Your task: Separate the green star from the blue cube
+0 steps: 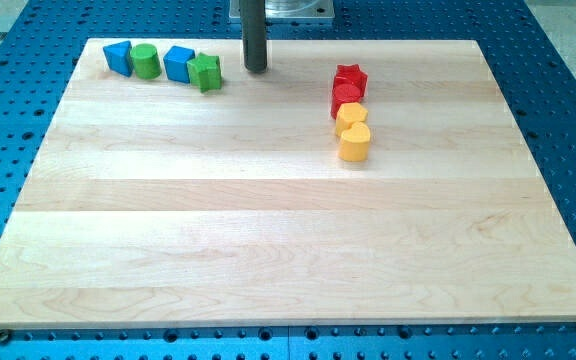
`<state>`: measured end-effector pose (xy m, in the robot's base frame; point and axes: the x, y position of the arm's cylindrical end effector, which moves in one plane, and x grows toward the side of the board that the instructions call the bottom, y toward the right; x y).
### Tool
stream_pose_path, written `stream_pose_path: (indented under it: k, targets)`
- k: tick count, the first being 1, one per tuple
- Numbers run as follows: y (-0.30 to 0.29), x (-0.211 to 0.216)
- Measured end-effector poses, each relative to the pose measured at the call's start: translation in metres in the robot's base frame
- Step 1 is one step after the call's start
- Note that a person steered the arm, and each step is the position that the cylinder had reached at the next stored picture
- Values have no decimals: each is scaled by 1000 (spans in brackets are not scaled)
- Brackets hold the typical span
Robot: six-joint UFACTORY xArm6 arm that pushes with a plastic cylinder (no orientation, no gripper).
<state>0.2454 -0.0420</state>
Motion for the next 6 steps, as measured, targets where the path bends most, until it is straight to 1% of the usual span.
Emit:
stream_pose_path:
  k: [2, 3, 4, 5, 6]
  targets:
    - [88, -27]
    - [105, -40]
    - [168, -41]
    - [230, -24]
    - [147, -33]
